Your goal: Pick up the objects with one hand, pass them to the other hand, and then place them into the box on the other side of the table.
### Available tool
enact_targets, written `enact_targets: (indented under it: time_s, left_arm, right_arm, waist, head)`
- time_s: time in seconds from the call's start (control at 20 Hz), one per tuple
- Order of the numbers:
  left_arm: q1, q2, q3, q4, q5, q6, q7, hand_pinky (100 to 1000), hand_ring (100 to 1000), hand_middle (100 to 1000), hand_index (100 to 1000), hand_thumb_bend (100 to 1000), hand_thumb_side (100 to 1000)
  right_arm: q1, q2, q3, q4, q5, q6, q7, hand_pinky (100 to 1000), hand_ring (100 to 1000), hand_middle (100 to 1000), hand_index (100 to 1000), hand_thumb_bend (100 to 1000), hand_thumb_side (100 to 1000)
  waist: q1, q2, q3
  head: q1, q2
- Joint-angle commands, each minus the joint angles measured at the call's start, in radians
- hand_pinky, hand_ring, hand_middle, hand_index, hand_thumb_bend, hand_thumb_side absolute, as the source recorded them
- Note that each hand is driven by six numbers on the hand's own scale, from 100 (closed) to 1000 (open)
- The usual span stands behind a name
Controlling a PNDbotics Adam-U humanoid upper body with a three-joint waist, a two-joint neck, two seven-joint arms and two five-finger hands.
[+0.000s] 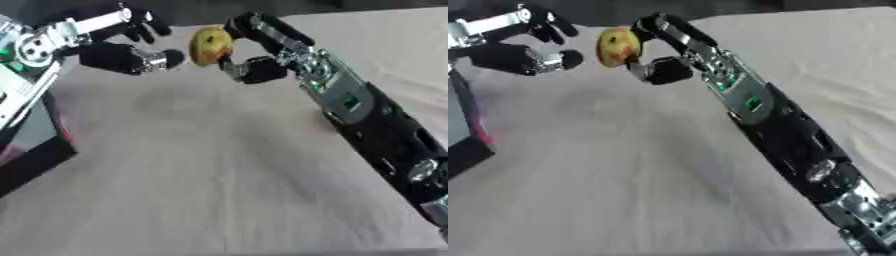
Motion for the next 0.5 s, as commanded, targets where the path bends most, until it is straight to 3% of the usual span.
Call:
enact_targets:
  time_s: [0.05, 0.5]
  left_arm:
    - [-0.026, -0.003, 0.008, 0.000, -0.019, -0.009, 0.003, 870, 806, 801, 866, 519, 585]
    - [-0.023, -0.039, 0.011, 0.030, -0.056, 0.039, 0.151, 862, 798, 791, 890, 557, 550]
  right_arm:
    - [-0.025, -0.005, -0.001, -0.031, 0.001, -0.004, 0.009, 857, 768, 416, 395, 100, 100]
    - [-0.025, 0.000, 0.011, -0.050, 0.003, -0.011, 0.031, 858, 766, 413, 391, 100, 100]
  waist:
    - [0.000, -0.016, 0.003]
    - [-0.003, -0.011, 0.006]
  head:
    - [0.003, -0.008]
    - [0.006, -0.015]
